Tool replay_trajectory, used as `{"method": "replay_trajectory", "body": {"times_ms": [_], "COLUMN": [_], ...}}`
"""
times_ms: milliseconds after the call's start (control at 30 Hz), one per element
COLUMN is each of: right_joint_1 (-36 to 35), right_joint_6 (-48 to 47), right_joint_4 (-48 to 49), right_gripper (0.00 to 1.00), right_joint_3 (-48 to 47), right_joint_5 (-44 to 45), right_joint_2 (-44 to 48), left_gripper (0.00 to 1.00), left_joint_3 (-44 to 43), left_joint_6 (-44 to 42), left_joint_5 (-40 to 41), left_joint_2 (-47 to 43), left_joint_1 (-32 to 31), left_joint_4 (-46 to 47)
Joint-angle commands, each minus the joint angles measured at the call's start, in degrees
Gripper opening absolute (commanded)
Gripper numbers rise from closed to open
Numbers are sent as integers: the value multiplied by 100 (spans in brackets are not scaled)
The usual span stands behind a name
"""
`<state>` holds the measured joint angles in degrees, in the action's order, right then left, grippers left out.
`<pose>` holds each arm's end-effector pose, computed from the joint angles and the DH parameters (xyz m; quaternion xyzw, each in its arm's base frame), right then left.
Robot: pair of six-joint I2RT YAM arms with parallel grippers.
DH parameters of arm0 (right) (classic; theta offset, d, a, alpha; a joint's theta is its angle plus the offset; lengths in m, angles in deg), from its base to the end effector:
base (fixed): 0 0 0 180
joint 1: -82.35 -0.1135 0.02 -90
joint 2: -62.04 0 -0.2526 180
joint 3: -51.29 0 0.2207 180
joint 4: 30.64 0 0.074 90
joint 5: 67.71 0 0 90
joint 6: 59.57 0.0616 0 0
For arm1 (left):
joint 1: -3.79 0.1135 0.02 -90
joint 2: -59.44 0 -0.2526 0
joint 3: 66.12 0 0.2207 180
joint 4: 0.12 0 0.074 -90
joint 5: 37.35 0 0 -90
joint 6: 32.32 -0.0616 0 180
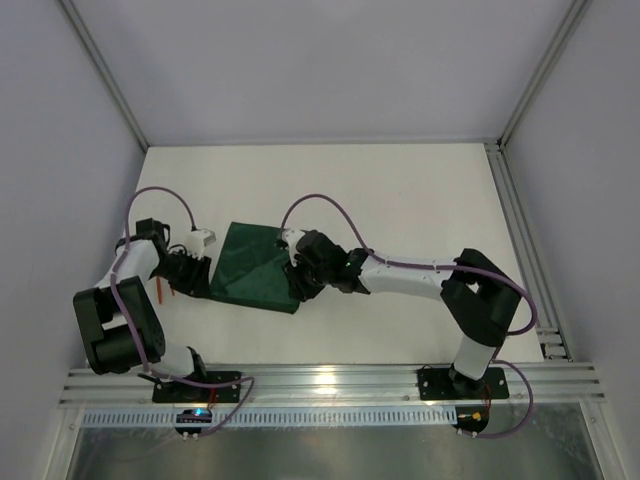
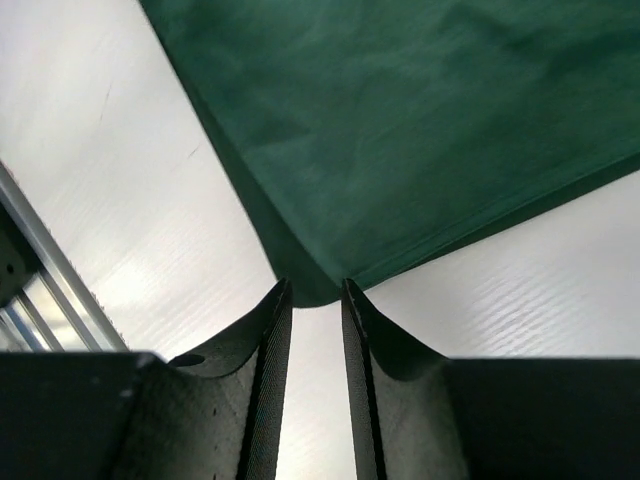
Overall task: Fold the napkin into a case and place the utensils inside
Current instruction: Smooth out the upper triangle-folded napkin at the center of the board.
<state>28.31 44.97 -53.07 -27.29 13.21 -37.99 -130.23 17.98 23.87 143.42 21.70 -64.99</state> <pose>0.2074 0.3024 0.1881 -0.3391 0.8528 0.2802 0.2816 0.2116 0.0372 0.1622 0.1941 0.9480 -0.1961 0.1586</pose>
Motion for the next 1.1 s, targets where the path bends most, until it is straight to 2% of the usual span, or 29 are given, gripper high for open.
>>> {"method": "replay_trajectory", "body": {"times_ms": [0,200,433,633,1067], "right_joint_1": [-282,-563,-599,-608,-599], "right_joint_6": [-583,-953,-1112,-1199,-1964], "right_joint_4": [-204,-521,-494,-372,-459], "right_gripper": [30,30,30,30,31], "right_joint_3": [-12,-249,-311,-250,-689], "right_joint_5": [327,670,838,846,741], "right_joint_2": [-60,-429,-527,-228,-535], "left_gripper": [44,40,20,10,5], "left_joint_3": [87,334,316,316,351], "left_joint_6": [6,156,174,103,-29], "left_joint_5": [63,434,469,425,461], "left_joint_2": [-242,-216,-119,-163,-269], "left_joint_1": [-252,-543,-552,-561,-552], "left_joint_4": [93,524,560,481,410]}}
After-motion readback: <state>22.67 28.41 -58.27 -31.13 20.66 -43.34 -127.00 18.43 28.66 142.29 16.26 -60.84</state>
